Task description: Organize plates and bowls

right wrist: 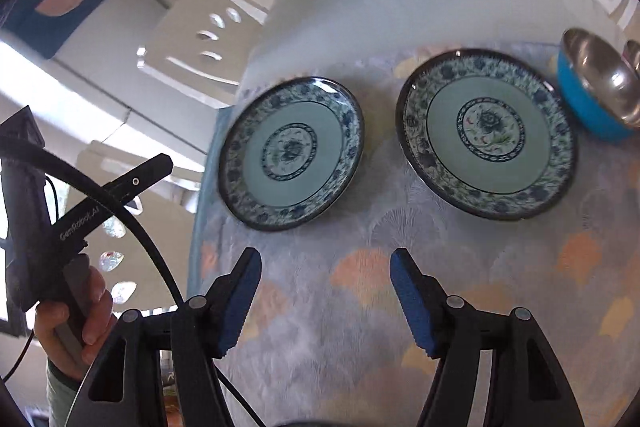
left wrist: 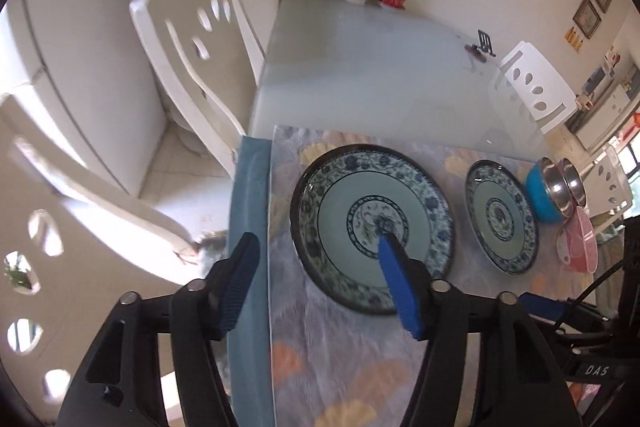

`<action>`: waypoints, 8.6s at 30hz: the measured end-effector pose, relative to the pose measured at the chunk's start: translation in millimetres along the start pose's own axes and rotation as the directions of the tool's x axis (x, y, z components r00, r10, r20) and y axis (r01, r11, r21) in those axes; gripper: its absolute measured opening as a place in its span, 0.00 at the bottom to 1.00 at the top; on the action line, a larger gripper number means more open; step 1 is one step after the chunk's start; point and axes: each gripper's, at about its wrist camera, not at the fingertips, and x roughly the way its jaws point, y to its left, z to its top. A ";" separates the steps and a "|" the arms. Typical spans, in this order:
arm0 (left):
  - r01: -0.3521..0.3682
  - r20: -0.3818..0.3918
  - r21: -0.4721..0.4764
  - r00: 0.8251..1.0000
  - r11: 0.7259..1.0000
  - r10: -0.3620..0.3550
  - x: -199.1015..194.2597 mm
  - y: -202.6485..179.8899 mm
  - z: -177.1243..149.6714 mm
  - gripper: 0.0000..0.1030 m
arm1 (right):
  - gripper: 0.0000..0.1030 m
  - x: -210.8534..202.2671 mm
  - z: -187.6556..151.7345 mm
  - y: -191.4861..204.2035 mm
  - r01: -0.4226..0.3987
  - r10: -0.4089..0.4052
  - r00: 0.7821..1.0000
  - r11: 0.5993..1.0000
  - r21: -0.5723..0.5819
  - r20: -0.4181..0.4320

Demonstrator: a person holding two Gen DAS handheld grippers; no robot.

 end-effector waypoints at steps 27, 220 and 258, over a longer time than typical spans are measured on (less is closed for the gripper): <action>0.129 -0.067 -0.032 0.989 0.991 -0.131 87.8 26.7 8.9 0.19 | 0.22 96.3 49.9 -1.8 0.078 -0.080 0.995 0.996 -0.037 -0.055; 0.157 0.112 -0.256 0.985 0.954 -0.132 -149.5 -124.8 -223.7 0.14 | 0.29 -167.0 -160.4 -34.2 0.024 -0.005 0.998 0.959 -0.281 0.070; -0.008 -0.037 -0.384 0.999 0.923 -0.007 -108.1 -90.3 -301.7 0.15 | 0.30 -59.4 -212.6 -48.4 -0.005 -0.062 0.971 0.960 -0.281 -0.231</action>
